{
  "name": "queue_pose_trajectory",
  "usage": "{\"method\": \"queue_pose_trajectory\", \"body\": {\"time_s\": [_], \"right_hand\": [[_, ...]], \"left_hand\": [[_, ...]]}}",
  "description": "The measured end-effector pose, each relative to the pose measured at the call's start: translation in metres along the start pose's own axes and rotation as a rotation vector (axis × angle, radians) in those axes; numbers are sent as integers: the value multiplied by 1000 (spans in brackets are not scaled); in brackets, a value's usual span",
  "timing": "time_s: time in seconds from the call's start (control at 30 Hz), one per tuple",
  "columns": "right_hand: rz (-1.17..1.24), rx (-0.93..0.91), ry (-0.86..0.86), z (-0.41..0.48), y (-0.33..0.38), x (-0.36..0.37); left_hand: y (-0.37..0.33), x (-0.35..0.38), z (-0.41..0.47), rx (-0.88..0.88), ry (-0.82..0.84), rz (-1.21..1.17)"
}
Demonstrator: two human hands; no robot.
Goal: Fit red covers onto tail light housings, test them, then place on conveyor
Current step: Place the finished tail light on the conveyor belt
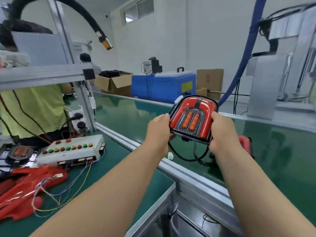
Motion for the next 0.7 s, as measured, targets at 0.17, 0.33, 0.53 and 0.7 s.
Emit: {"method": "queue_pose_trajectory", "body": {"time_s": [0.17, 0.33, 0.53, 0.7], "right_hand": [[-78, -29, -120, 38, -16, -17], [-121, -28, -154, 57, -35, -21], [-242, -46, -174, 72, -48, -31], [-324, -12, -181, 83, -56, -31]], "left_hand": [[35, 19, 26, -58, -3, 30], [71, 22, 50, -91, -21, 166], [103, 23, 66, -141, -7, 55], [110, 26, 70, -165, -18, 1]]}}
Point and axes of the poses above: each hand's wrist, its own z-axis towards the middle knuckle, its own x-axis out of the palm, y = z × x, the point moved 1 cm from there along z, towards the middle knuckle, and after that the axes turned 3 degrees about -z, right-handed, at the moved point
